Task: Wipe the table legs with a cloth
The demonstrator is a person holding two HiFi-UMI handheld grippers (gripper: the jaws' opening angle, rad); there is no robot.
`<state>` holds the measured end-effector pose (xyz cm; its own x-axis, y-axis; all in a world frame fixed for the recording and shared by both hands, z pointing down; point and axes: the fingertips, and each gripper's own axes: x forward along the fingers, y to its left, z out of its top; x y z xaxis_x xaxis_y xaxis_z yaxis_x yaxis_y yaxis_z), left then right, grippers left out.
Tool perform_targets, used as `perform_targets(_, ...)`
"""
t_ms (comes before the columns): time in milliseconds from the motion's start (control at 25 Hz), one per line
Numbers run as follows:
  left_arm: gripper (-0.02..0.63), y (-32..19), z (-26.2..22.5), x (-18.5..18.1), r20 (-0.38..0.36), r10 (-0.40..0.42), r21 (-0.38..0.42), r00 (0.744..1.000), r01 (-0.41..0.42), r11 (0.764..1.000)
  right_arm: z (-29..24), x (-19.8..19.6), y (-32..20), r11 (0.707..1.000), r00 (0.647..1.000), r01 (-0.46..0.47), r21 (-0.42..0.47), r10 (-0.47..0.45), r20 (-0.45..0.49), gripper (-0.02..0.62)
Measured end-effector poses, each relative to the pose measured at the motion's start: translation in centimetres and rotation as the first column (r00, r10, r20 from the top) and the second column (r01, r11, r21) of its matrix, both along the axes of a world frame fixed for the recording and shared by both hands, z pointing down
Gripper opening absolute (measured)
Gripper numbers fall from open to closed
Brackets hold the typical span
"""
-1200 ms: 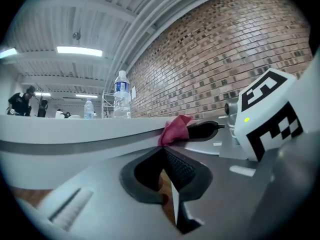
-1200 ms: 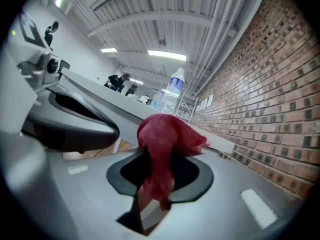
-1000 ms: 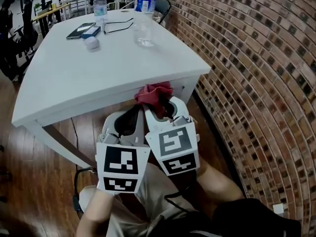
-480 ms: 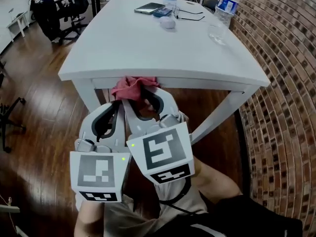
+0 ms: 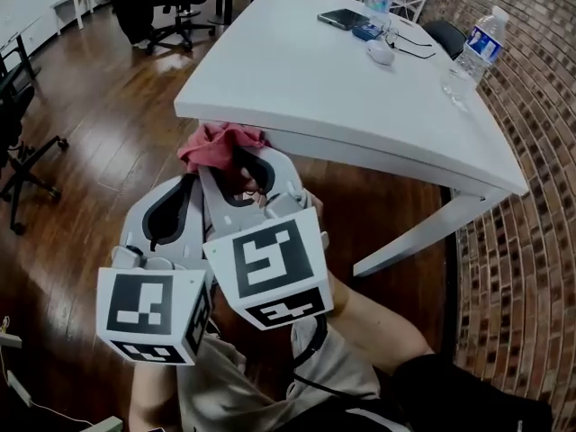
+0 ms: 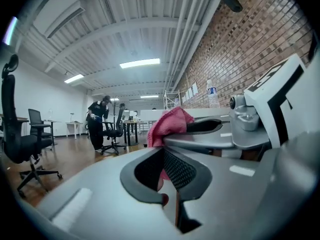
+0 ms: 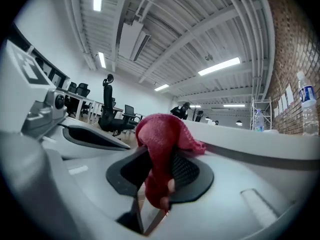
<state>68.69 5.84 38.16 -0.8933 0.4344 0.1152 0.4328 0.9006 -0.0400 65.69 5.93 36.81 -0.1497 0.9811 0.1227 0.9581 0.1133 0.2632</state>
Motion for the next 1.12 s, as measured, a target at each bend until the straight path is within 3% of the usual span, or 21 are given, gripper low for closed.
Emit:
perform_targets(160, 0.0, 0.7, 4.3, -0.2, -0.109, 0.069, -0.008, 0.992, -0.07, 0.998, 3.0, 0.6, 0.3, 0.999, 0.999, -0.036, 0.01, 0.036, 0.017, 0.101)
perform_targets(280, 0.0, 0.4, 9.9, -0.4, -0.233, 0.127, -0.027, 0.964, -0.137, 0.99, 8.4, 0.5, 0.2, 0.996, 0.998, -0.043, 0.081, 0.047, -0.042, 0.101)
perform_targets(440, 0.0, -2.4, 19.0, -1.5, -0.385, 0.308, 0.028, 0.87, -0.322, 0.946, 17.0, 0.2, 0.5, 0.985, 0.994, -0.021, 0.174, 0.04, -0.107, 0.1)
perform_targets(560, 0.0, -3.2, 24.9, -1.8, -0.41, 0.435, 0.141, 0.801, -0.416, 0.899, 22.5, 0.2, 0.8, 0.977, 0.989, -0.027, 0.212, 0.056, -0.135, 0.1)
perform_targets(640, 0.0, -3.0, 28.8, -1.9, -0.419, 0.481, 0.199, 0.77, -0.439, 0.876, 26.5, 0.3, 1.0, 0.969, 0.985, -0.031, 0.244, 0.071, -0.157, 0.1)
perform_targets(800, 0.0, -1.9, 36.4, -1.7, -0.409, 0.515, 0.311, 0.753, -0.415, 0.855, 34.1, 0.6, 1.3, 0.954, 0.976, -0.013, 0.3, 0.078, -0.204, 0.1)
perform_targets(960, 0.0, 0.5, 44.7, -1.2, -0.433, 0.469, 0.446, 0.77, -0.269, 0.854, 43.1, 0.2, 1.6, 0.914, 0.96, -0.006, 0.405, 0.119, -0.254, 0.1)
perform_targets(1040, 0.0, 1.3, 48.3, -0.4, -0.448, 0.444, 0.525, 0.776, -0.174, 0.833, 48.2, -0.1, 1.3, 0.877, 0.929, -0.018, 0.48, 0.193, -0.317, 0.1)
perform_targets(1120, 0.0, 1.5, 51.6, 0.5, -0.463, 0.428, 0.592, 0.776, -0.089, 0.801, 52.8, 0.0, 1.1, 0.841, 0.874, -0.021, 0.541, 0.278, -0.398, 0.1)
